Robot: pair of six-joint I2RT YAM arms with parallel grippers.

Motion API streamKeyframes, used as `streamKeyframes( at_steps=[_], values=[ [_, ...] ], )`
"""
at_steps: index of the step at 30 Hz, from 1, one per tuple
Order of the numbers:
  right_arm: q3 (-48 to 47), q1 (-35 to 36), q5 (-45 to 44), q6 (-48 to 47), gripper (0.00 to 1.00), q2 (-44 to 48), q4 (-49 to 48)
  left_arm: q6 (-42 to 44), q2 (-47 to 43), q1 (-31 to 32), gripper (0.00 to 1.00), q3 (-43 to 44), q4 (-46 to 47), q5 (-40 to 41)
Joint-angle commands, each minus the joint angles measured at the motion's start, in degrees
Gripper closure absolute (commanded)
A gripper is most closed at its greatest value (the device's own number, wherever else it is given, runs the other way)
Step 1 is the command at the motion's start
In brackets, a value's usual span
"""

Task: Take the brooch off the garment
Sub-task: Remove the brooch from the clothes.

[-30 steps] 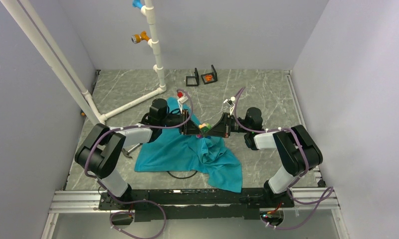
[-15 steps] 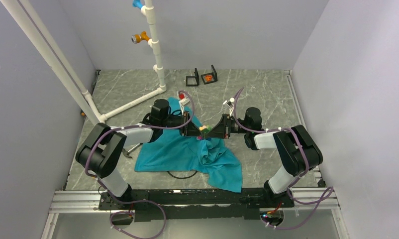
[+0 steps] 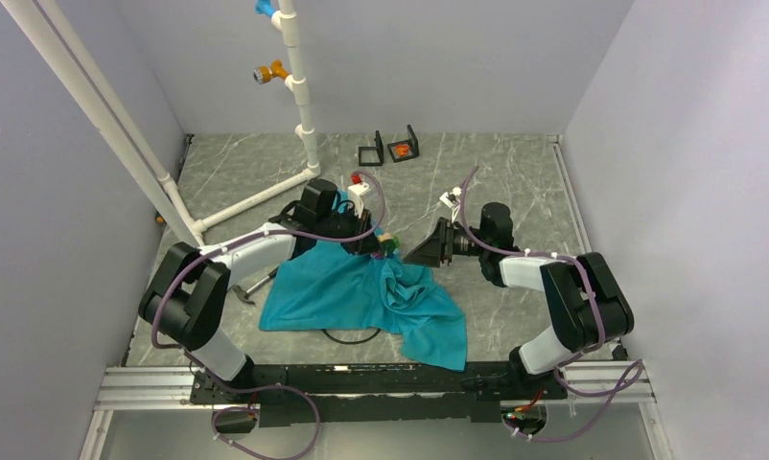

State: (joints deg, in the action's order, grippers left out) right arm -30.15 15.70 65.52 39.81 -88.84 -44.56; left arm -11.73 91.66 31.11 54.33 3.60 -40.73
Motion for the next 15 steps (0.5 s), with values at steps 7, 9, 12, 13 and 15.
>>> streamKeyframes(
  at_steps=[7,9,12,13,15],
  values=[
    [-4.72,-4.06,-0.63,-16.65,0.3,5.4,20.89,15.29,-3.59,2.49,1.0,3.75,-11.97,15.99],
    [-5.06,-4.4,-0.86,-17.39,0.3,5.35,21.76,16.43,-3.68,3.59,1.0,3.24,-12.05,17.81],
    [-5.74,-4.89,-0.81,-17.14,0.3,5.14,21.66,19.26,-3.66,5.94,1.0,2.71,-12.63,21.39],
    [-5.87,-5.01,-0.68,-16.99,0.3,5.27,21.5,20.0,-3.75,6.65,1.0,2.45,-12.71,22.66],
    [-6.05,-5.36,-0.87,-17.36,0.3,5.74,21.66,21.6,-3.7,7.53,1.0,2.36,-13.53,24.93]
  ],
)
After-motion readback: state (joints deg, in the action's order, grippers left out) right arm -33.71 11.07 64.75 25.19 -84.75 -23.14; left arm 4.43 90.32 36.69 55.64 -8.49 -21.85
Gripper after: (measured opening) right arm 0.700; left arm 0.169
